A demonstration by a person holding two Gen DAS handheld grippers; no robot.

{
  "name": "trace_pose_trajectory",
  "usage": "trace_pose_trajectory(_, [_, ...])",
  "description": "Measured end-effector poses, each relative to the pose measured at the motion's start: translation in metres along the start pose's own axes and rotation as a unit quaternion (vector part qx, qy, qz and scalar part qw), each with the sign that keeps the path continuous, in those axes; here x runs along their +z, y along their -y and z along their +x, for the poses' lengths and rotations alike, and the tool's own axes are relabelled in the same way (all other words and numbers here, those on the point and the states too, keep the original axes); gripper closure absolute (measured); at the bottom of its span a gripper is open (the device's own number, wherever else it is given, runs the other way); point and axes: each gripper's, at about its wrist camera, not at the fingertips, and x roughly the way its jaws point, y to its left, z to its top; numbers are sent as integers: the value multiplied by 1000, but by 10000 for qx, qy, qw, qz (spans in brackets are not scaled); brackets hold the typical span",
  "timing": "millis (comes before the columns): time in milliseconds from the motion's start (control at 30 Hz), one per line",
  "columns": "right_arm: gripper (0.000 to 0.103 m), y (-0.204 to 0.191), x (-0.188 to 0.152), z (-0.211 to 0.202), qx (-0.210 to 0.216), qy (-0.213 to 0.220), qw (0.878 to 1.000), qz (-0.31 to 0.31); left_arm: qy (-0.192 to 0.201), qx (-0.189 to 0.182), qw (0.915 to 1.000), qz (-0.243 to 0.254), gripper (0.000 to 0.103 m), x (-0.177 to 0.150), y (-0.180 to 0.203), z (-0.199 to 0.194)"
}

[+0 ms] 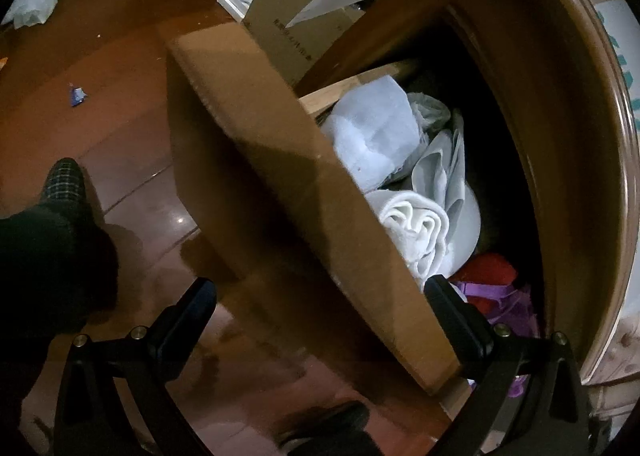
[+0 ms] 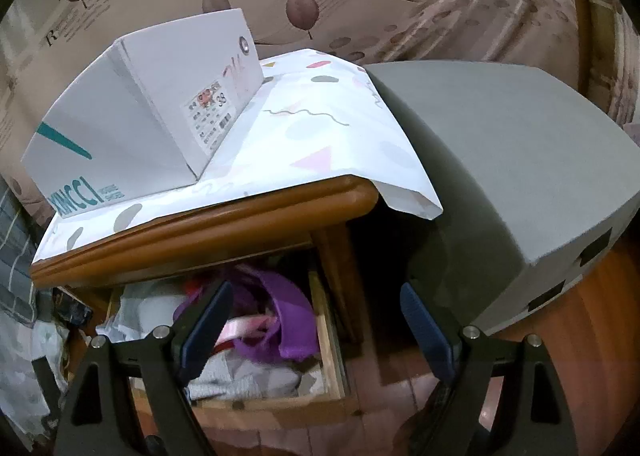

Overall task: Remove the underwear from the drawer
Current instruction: 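Hook the drawer front with the left tool and pull it open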

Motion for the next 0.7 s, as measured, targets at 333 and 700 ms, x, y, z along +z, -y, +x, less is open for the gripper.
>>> trace_pose_trajectory(333, [15,-4,-3,1,14,-93,9999,-102,-115,199,9997,93,0,-11,-23,-16])
trace_pose_trajectory(700, [15,-19,-8,10,121,-345,9983,-462,-62,355,9989,314,0,-8,-31,-21])
